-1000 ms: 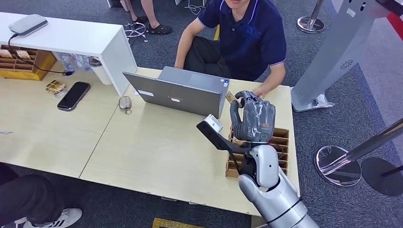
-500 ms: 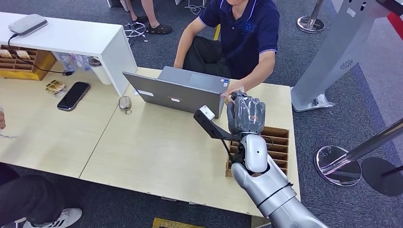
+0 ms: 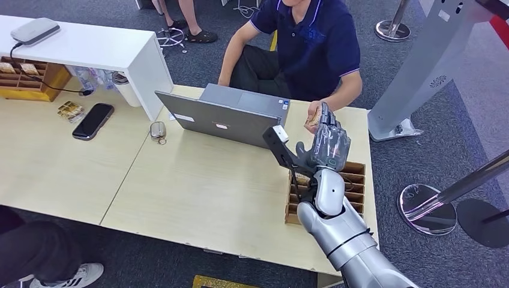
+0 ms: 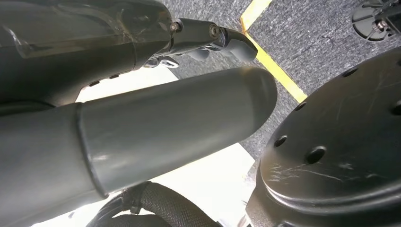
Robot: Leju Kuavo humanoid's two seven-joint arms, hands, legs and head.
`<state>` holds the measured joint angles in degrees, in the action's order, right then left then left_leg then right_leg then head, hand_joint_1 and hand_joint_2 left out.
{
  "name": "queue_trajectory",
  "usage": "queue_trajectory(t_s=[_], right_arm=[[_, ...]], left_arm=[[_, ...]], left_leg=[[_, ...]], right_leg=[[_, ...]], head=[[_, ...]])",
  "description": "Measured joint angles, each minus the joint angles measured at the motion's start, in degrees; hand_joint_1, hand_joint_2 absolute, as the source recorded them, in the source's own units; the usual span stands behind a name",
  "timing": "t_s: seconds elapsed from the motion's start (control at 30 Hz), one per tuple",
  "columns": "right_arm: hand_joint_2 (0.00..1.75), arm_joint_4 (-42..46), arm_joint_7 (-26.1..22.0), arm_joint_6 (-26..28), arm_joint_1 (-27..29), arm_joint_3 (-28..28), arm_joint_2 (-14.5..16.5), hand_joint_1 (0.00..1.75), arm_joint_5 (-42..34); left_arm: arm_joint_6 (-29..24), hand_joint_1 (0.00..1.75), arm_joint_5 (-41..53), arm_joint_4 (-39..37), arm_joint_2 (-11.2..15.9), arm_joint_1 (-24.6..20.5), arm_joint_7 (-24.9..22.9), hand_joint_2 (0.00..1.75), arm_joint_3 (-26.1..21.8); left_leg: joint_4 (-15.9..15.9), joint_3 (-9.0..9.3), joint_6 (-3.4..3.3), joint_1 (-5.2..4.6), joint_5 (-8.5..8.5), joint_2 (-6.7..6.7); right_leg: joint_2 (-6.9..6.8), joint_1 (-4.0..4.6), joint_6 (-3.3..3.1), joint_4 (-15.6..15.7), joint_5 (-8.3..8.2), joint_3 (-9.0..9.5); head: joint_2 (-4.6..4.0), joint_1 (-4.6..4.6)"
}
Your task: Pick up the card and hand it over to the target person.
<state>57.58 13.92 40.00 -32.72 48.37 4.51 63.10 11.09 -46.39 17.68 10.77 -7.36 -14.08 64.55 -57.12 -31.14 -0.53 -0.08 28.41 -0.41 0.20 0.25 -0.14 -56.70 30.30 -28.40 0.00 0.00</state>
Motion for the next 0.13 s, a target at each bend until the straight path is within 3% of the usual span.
queue_trajectory(t_s=[0.13], right_arm=[[1.75, 9.10, -1.39, -0.73, 4.62, 1.80, -2.21, 0.00, -4.17]], left_arm=[[-0.39, 0.00, -1.31, -0.11, 0.20, 0.12, -0.27, 0.00, -1.30]], left_leg=[[0.00, -0.03, 0.00, 0.02, -0.02, -0.05]], right_leg=[[-0.05, 0.02, 0.02, 0.01, -0.01, -0.02]], head=[[0.00, 0.00]])
